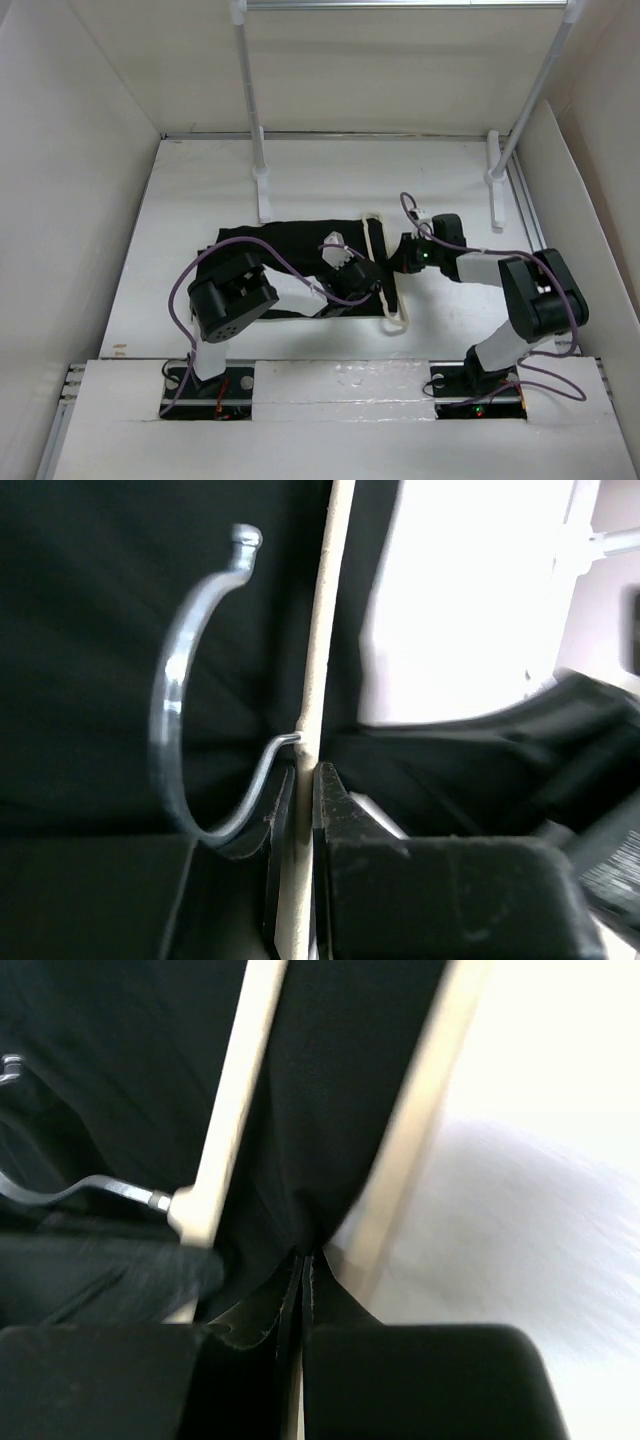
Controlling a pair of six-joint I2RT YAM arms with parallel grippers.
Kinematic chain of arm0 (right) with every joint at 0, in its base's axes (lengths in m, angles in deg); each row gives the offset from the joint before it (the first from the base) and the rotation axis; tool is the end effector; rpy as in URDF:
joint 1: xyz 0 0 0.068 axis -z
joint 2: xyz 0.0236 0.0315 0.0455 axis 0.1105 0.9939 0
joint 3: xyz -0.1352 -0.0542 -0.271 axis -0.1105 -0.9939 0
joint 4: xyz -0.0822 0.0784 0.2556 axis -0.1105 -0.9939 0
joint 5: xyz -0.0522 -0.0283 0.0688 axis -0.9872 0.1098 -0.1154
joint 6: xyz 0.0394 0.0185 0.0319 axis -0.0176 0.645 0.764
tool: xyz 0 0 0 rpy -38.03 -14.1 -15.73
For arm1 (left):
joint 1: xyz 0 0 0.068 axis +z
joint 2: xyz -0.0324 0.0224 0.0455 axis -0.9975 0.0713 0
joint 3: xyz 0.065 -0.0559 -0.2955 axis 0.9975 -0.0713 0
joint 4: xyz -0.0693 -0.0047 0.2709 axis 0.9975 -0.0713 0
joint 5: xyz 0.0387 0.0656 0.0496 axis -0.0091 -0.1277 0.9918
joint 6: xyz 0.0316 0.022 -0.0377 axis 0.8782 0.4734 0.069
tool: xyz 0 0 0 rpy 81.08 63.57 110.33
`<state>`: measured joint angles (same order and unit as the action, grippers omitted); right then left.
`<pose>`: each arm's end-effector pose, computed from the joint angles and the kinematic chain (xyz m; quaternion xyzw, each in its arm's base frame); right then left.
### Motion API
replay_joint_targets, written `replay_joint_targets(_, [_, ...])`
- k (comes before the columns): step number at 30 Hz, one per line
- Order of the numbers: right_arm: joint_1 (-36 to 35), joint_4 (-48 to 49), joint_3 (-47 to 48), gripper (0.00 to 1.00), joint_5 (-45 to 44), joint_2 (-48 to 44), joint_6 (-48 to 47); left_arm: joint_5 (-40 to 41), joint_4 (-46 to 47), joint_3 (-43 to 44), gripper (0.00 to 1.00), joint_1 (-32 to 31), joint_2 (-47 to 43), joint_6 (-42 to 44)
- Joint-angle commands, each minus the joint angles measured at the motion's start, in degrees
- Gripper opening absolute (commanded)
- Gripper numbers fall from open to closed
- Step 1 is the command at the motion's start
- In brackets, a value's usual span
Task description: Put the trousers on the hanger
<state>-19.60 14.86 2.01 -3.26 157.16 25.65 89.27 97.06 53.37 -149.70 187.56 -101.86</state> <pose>0.2839 0.0887 0.1482 -0.1191 0.8737 0.3670 0.2961 0.1939 -0.3514 0.1660 -0.2671 0.7997 -0.3908 0.3694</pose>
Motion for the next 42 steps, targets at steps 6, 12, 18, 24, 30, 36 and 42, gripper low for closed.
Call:
replay_joint_targets(6, [8.49,-14.15,4.08,0.00,-0.17,-12.87,-7.17,0.09,-5.63,-1.80,0.00,2.35,-0.94,3.59])
replay_joint_targets(12, [15.27,-17.89,4.81,0.00,-0.43,-13.23,-9.30,1.14,-8.55,-4.87,0.00,2.88,-4.18,5.26])
replay_joint_targets(18, [17.29,-18.59,6.56,0.00,-1.31,-14.46,-8.60,2.20,-12.86,-8.21,0.00,3.94,-9.72,11.50])
replay_joint_targets(24, [18.09,-18.68,8.94,0.00,-1.75,-10.60,-8.16,2.82,-18.21,-7.42,0.00,3.94,-11.83,16.34])
replay_joint_targets(30, [19.58,-18.85,7.62,0.00,-5.35,-9.99,-8.95,2.47,-19.63,-9.88,0.00,5.08,-16.23,18.27])
replay_joint_targets(36, [19.58,-17.71,7.44,0.00,-7.11,-7.96,-8.86,4.84,-22.96,-7.08,0.00,5.60,-18.95,23.02])
replay_joint_targets(42, [17.57,-17.01,7.62,0.00,-7.64,-5.33,-9.12,2.73,-20.86,-4.09,0.00,5.61,-19.74,29.52])
